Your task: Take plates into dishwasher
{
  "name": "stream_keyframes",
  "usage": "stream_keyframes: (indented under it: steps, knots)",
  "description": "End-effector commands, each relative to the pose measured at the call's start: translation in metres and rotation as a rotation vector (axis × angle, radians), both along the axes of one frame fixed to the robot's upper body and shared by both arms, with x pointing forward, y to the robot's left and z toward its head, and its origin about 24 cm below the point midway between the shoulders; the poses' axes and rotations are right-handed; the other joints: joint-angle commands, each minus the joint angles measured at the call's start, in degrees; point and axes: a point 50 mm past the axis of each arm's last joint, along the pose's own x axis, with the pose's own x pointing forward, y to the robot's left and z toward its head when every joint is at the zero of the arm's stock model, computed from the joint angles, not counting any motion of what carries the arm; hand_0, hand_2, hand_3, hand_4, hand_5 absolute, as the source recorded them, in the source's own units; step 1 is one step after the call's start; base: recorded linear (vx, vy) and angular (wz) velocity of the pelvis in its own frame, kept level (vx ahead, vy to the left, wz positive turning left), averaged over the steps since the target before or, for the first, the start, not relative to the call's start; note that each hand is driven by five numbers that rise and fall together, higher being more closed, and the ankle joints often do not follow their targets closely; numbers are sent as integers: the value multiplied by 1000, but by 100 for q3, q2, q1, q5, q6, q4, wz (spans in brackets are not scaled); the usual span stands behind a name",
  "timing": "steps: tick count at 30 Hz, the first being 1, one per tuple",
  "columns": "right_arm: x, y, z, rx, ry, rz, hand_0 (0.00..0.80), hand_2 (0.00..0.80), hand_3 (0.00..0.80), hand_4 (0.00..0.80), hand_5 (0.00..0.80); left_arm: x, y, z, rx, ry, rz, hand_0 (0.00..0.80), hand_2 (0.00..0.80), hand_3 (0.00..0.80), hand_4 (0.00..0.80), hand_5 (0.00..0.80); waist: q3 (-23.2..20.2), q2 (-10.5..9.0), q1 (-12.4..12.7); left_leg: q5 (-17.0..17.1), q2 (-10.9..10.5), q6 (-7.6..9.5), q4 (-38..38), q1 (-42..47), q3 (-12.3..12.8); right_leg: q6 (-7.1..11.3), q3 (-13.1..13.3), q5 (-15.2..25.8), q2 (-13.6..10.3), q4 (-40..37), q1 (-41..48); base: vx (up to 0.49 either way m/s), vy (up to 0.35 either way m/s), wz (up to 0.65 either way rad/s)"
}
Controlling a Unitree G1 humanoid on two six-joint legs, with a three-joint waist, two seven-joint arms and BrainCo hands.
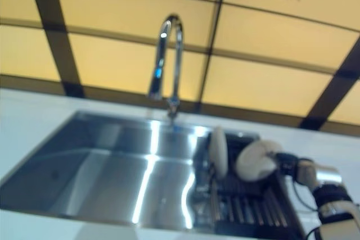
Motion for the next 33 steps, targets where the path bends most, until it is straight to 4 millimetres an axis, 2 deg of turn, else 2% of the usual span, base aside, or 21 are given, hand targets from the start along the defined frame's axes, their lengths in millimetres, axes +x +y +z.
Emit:
stream_keyframes:
  steps: [1, 14, 22, 33]
  knots:
    - [21, 19, 37, 1, -182, 47, 800, 800, 800, 800, 800, 24, 0, 6, 16, -43, -62, 0, 0, 0, 0, 0, 21, 56, 246, -515, -108, 160, 57, 88, -15, 520, -227, -171, -125, 331, 22, 0, 0, 0]
    - [22, 21, 74, -61, -390, 15, 800, 800, 800, 800, 800, 23, 0, 7, 12, -51, -46, 0, 0, 0, 0, 0, 33, 63, 153, -515, -111, 159, 57, 65, -11, 522, -173, -165, -122, 332, -15, 0, 0, 0]
    - [20, 22, 97, -196, -492, 10, 800, 800, 800, 800, 800, 21, 0, 6, 11, -53, -36, 0, 0, 0, 0, 0, 7, 43, 95, -527, -114, 173, 61, 62, 13, 522, -135, -169, -114, 327, -23, 0, 0, 0]
    - [15, 21, 118, -353, -562, -21, 800, 800, 800, 800, 800, 21, -2, 5, 9, -58, -28, 0, 0, 0, 0, 0, -2, 49, 75, -528, -116, 186, 61, 45, 7, 525, -120, -184, -124, 327, -26, 0, 0, 0]
